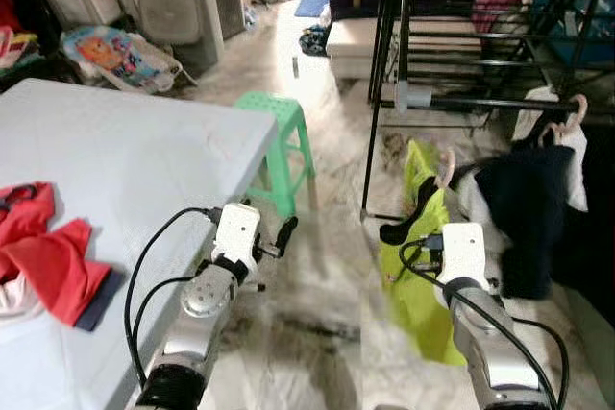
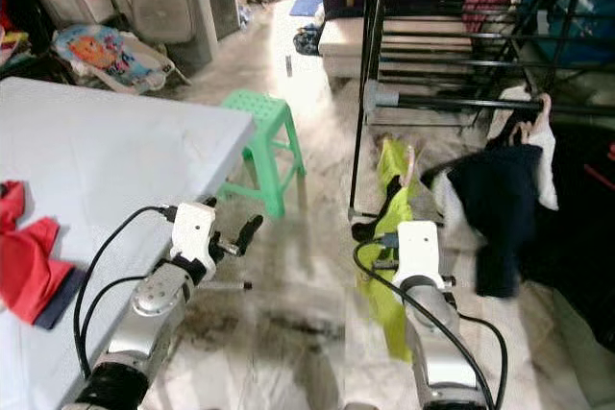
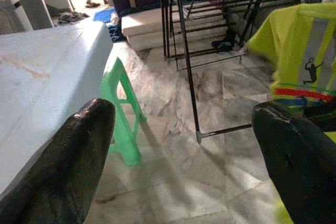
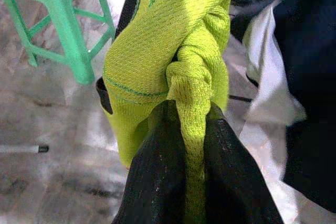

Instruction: Hang hanger

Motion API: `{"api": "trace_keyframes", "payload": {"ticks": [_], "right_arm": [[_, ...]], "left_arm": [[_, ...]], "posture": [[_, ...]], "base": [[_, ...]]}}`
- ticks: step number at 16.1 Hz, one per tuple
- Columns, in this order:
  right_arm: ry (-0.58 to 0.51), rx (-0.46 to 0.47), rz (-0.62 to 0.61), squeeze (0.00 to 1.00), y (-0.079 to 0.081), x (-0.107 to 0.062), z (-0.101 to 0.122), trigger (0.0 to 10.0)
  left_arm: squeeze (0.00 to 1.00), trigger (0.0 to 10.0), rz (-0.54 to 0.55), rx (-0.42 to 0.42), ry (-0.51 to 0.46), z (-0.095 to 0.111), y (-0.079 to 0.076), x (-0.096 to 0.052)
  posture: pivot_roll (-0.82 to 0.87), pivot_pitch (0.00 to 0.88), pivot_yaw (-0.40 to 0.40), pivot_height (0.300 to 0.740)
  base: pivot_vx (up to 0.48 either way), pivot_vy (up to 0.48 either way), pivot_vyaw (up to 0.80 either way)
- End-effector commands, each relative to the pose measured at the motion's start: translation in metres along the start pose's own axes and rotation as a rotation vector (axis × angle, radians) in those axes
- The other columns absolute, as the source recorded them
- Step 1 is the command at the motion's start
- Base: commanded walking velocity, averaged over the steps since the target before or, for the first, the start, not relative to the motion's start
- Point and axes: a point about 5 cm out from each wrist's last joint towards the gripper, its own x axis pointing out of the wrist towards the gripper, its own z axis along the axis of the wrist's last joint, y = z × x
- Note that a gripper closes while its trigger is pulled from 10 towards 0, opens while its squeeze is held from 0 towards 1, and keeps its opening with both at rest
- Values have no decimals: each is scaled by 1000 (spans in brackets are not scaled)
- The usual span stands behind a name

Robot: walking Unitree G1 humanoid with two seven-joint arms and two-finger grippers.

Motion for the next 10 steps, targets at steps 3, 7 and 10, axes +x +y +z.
{"api": "trace_keyframes", "payload": {"ticks": [3, 7, 10], "right_arm": [[-77, 25, -20, 0, -3, 6, 17, 10000], [-108, -9, -23, 0, -5, 8, 23, 10000], [-155, -77, 5, 0, -1, 7, 27, 10000]], "left_arm": [[0, 10000, -6, 8, -21, 6, 3, 1], [0, 10000, -7, 5, -21, 6, 1, 1], [0, 10000, 6, 0, -21, 3, 3, -3]], "posture": [[-90, 0, 52, 740], [-92, 0, 48, 740], [-85, 0, 44, 740]], "base": [[451, 0, 0], [449, 0, -400], [281, 0, 0]]}}
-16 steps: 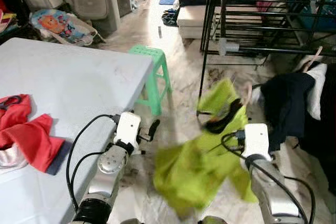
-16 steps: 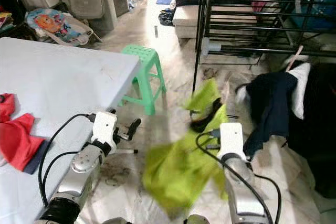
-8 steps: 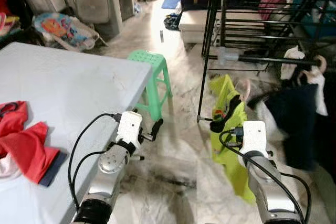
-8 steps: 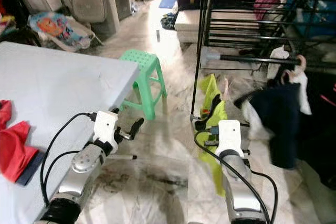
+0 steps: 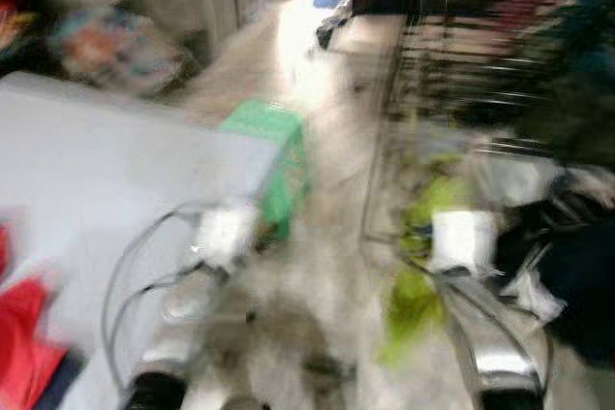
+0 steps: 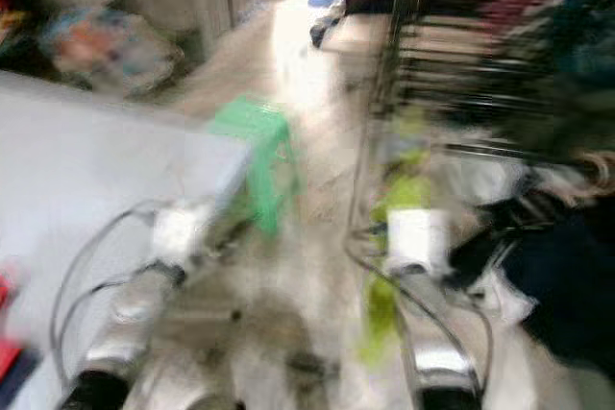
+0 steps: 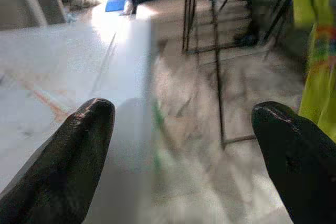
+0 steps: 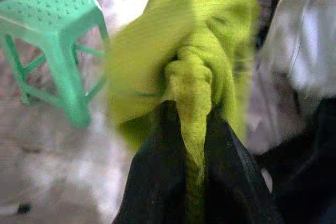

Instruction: Hang hanger

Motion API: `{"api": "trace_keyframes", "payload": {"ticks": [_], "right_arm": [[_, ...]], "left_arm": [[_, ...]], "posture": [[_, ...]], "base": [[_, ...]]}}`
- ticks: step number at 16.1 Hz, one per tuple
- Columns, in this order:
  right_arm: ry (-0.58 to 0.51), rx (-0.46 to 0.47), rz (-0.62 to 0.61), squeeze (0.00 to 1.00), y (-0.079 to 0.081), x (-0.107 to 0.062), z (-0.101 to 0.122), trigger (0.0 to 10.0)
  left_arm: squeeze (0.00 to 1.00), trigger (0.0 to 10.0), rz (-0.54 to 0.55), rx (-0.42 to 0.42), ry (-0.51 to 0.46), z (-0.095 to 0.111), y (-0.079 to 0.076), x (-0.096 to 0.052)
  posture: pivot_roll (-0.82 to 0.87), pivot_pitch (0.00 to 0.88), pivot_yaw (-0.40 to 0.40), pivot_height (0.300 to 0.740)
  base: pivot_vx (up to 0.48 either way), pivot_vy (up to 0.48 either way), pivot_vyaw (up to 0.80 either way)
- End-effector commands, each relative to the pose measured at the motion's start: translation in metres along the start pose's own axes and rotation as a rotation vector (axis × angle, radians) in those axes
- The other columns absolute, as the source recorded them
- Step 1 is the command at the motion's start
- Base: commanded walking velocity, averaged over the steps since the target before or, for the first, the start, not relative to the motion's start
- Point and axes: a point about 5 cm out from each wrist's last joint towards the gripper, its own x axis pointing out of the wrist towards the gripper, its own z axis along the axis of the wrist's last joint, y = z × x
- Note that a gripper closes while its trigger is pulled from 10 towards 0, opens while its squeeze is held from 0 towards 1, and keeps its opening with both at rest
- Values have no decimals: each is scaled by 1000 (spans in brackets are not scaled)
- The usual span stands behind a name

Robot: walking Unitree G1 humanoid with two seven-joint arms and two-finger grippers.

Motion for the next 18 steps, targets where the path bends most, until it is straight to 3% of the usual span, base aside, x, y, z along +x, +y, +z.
{"api": "trace_keyframes", "payload": {"ticks": [1, 7, 10, 12, 16, 18], "right_arm": [[-45, -48, -13, 0, -8, -1, 7, 10000], [-54, -24, -38, 0, -6, 2, 9, 10000], [17, 21, -8, 0, -3, 6, 1, 10000], [129, 43, 39, 0, 3, 12, -10, 10000], [130, 28, 27, 0, -5, 29, 3, 10000], [170, 73, -12, 0, -12, 36, 1, 10000]], "left_arm": [[0, 10000, -38, -5, -59, 13, -14, 8], [0, 10000, -38, -5, -48, 12, -14, 8], [0, 10000, -38, -1, -44, 12, -13, 8], [0, 10000, -46, -2, -42, 13, -15, 9], [0, 10000, -43, 0, -40, 13, -16, 7], [0, 10000, -54, 1, -24, 9, -18, 3]], "posture": [[-85, 0, 44, 740], [-84, 0, 44, 740], [-82, 0, 45, 740], [-80, 0, 45, 740], [-75, 0, 46, 740], [-72, 0, 50, 740]], "base": [[0, 0, 0], [0, 0, 0], [0, 0, 0], [0, 0, 0], [0, 0, 0], [0, 0, 0]]}}
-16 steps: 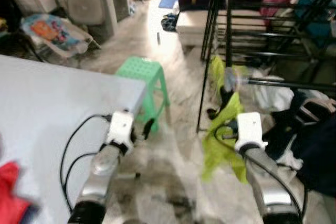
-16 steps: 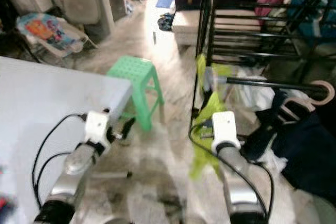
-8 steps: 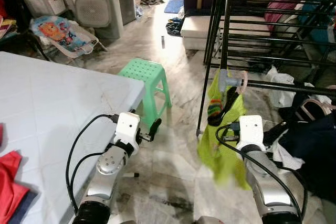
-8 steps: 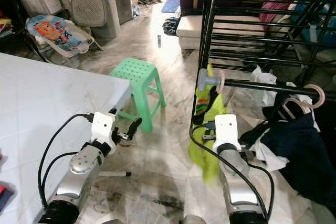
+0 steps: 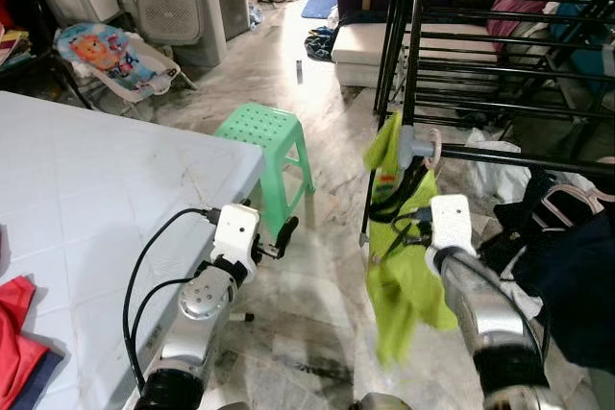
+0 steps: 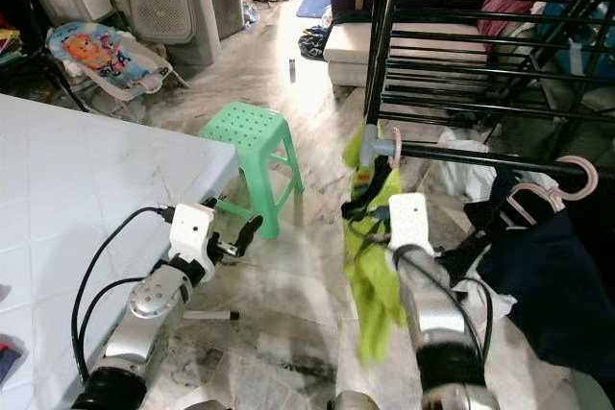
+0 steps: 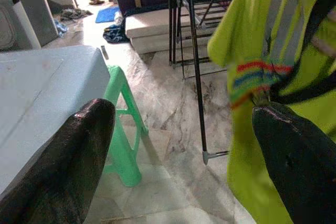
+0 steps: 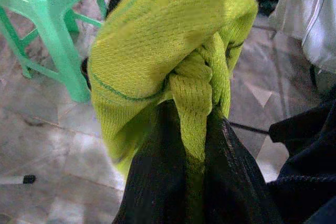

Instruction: Hang hanger

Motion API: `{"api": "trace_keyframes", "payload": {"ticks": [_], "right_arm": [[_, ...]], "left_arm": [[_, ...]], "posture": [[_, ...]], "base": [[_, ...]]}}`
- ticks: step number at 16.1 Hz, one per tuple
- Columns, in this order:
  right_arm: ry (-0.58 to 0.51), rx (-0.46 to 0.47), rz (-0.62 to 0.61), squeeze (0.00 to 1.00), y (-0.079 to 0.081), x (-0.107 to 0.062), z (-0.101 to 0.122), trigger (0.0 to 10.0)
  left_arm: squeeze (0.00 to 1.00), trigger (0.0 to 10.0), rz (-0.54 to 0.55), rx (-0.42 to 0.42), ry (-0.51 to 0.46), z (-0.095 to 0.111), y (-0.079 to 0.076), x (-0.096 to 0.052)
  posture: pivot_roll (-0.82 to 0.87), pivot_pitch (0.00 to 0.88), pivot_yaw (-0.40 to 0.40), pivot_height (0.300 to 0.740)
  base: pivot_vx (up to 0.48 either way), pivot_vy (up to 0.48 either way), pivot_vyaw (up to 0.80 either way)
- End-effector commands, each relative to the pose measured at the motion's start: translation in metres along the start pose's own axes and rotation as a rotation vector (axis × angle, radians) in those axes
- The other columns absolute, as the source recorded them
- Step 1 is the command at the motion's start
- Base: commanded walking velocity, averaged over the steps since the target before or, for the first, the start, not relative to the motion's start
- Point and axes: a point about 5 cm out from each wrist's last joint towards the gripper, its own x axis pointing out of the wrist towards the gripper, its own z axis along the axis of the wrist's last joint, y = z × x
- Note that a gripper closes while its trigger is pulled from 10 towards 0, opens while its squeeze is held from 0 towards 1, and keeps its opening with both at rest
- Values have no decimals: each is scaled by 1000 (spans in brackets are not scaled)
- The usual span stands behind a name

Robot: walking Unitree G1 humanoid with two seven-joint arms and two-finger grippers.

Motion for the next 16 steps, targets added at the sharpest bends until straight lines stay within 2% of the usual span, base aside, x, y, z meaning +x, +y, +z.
{"api": "trace_keyframes", "payload": {"ticks": [1, 7, 10, 11, 12, 16], "right_arm": [[17, 44, -34, 0, -5, 3, 1, 10000], [66, 73, -30, 0, 3, -9, -23, 10000], [68, 96, -50, 0, 1, -11, -24, 10000], [70, 102, -69, 373, -2, -11, -25, 10000], [70, 110, -66, 1000, -4, -11, -26, 10000], [66, 112, -50, 1000, -4, -11, -26, 10000]], "left_arm": [[0, 10000, -7, 14, 12, -1, 1, -1], [0, 10000, -18, 15, 33, -4, -1, -1], [0, 10000, -25, 17, 39, -4, -3, 1], [0, 10000, -28, 19, 41, -4, -3, 2], [0, 10000, -30, 20, 42, -4, -3, 2], [0, 10000, -25, 19, 54, -6, -4, 2]], "posture": [[-72, 0, 50, 740], [-84, 0, 53, 740], [-93, 0, 60, 740], [-93, 0, 60, 740], [-93, 0, 60, 740], [-91, 0, 54, 740]], "base": [[0, 0, 0], [0, 0, 0], [0, 0, 0], [0, 0, 0], [0, 0, 0], [0, 0, 0]]}}
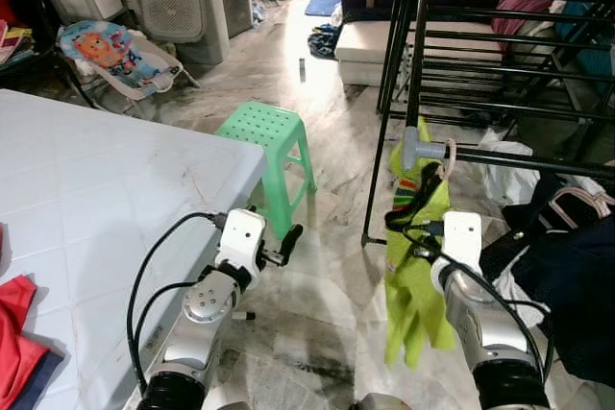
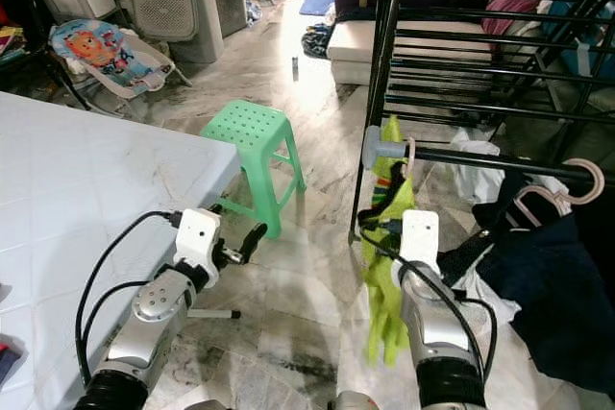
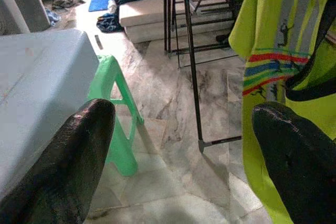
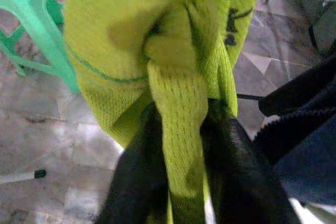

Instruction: Hang hanger

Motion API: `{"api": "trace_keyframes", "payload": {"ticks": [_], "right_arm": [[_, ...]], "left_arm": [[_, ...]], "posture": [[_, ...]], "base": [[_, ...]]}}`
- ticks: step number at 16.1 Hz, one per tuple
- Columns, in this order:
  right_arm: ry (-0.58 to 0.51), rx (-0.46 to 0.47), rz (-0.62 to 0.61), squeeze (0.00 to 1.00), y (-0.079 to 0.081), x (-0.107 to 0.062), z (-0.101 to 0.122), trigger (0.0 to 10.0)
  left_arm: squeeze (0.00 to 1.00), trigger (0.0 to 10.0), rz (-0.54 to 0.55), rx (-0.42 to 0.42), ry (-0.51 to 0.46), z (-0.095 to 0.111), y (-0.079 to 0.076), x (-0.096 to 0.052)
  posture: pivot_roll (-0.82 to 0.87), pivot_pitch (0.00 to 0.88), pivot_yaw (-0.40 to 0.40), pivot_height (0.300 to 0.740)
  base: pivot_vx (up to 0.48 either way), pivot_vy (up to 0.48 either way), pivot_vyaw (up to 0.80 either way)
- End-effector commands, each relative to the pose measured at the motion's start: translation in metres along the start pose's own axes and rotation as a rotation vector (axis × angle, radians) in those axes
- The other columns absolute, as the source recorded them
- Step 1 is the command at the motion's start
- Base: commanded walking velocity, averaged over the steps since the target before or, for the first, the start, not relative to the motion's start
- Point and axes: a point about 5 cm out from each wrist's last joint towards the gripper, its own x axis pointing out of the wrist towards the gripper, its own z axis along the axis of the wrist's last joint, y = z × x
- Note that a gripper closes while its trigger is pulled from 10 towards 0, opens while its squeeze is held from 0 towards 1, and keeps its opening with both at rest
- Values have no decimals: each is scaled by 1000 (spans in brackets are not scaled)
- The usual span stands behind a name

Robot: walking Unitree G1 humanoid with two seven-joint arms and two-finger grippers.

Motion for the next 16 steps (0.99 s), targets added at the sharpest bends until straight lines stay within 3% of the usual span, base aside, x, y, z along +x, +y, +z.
{"api": "trace_keyframes", "payload": {"ticks": [1, 5, 12, 16], "right_arm": [[-16, 0, 12, 1000, 1, -1, 2, 10000], [-127, -72, -9, 1000, -4, -13, 9, 10000], [-298, -71, -99, 1000, -12, -38, 17, 10000], [-338, -59, -132, 1000, -22, -48, 15, 10000]], "left_arm": [[0, 10000, 4, 14, 22, -2, 1, 0], [0, 10000, 7, 19, 24, -2, 0, 0], [0, 10000, -26, 23, 30, -2, -6, 4], [0, 10000, -54, 7, 31, 0, -10, 4]], "posture": [[-91, 0, 54, 740], [-91, 0, 53, 740], [-119, 0, 70, 740], [-116, 0, 63, 740]], "base": [[0, 0, 0], [0, 0, 0], [0, 0, 0], [0, 0, 0]]}}
